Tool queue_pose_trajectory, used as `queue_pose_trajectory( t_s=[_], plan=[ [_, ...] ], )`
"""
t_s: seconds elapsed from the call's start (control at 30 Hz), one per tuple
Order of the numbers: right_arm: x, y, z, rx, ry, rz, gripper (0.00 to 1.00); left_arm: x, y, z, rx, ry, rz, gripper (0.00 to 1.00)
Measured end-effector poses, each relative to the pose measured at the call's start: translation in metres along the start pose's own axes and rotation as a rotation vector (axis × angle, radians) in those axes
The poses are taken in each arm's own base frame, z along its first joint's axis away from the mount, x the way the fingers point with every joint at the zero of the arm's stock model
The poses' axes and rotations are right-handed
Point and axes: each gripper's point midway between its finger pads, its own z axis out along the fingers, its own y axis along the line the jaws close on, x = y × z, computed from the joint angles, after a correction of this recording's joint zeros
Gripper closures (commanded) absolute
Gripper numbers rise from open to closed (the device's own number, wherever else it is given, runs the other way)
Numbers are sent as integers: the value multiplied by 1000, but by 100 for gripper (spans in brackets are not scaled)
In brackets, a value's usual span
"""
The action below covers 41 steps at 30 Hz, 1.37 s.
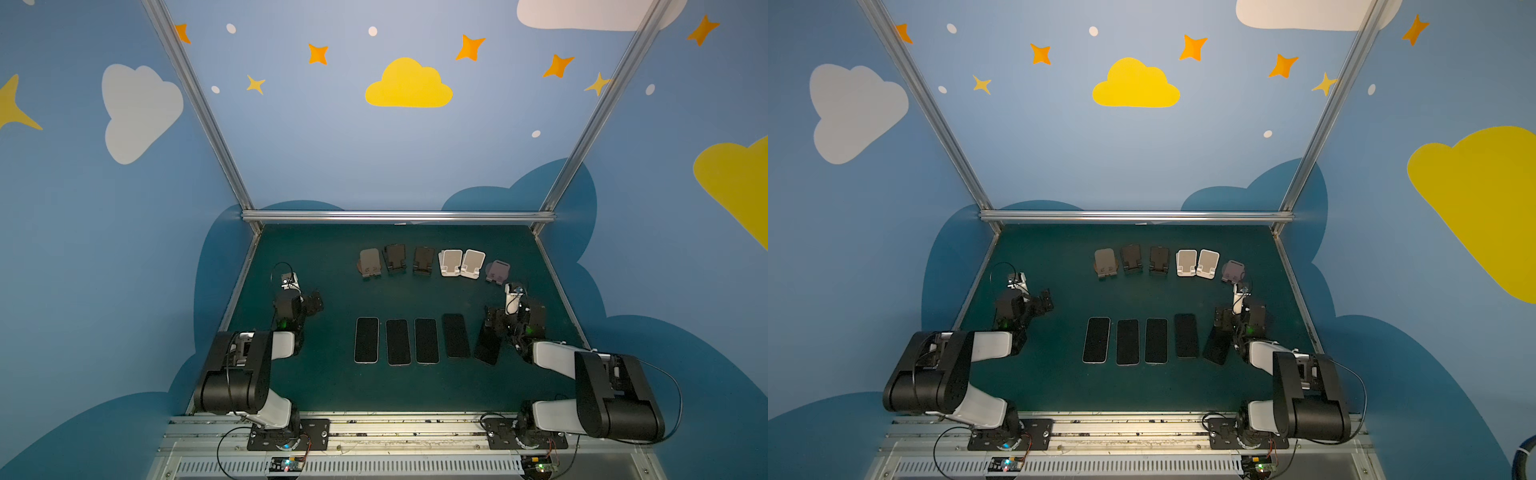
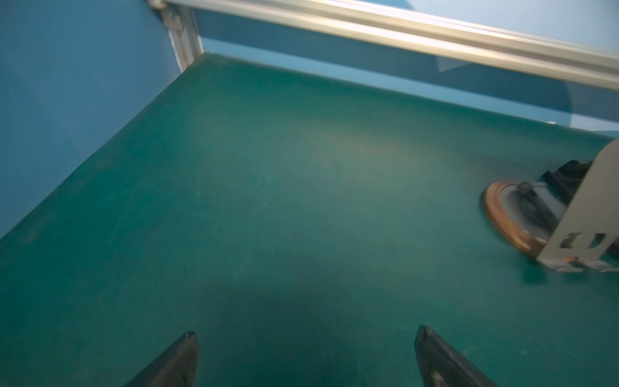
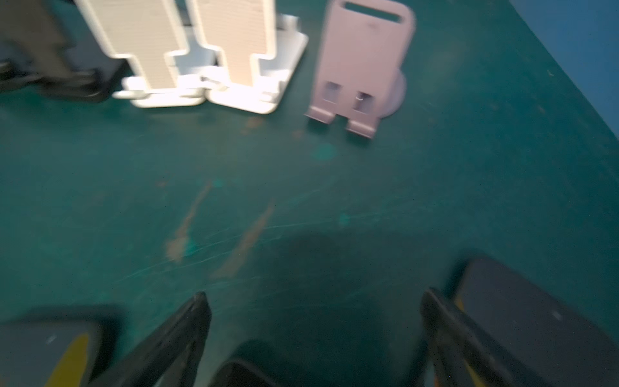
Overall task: Remove the phone from the phone stand
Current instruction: Reset both arms
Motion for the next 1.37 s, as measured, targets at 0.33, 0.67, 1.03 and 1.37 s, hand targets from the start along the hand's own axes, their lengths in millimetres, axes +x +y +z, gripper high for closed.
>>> queue_pose_trajectory(
  t_s=[0.33, 0.67, 1.03, 1.37],
  plan=[
    [-50, -3, 12, 57, -58, 52, 2, 0, -4, 1, 24, 9, 15, 0],
    [-44, -5, 12, 86, -36, 45, 2, 1, -4, 1, 23, 13, 17, 0],
    [-44, -4, 12, 90, -36, 43, 2, 1, -4, 1, 24, 13, 17, 0],
    [-44, -4, 12, 90, -36, 43, 2, 1, -5, 1, 24, 14, 17, 0]
  ],
)
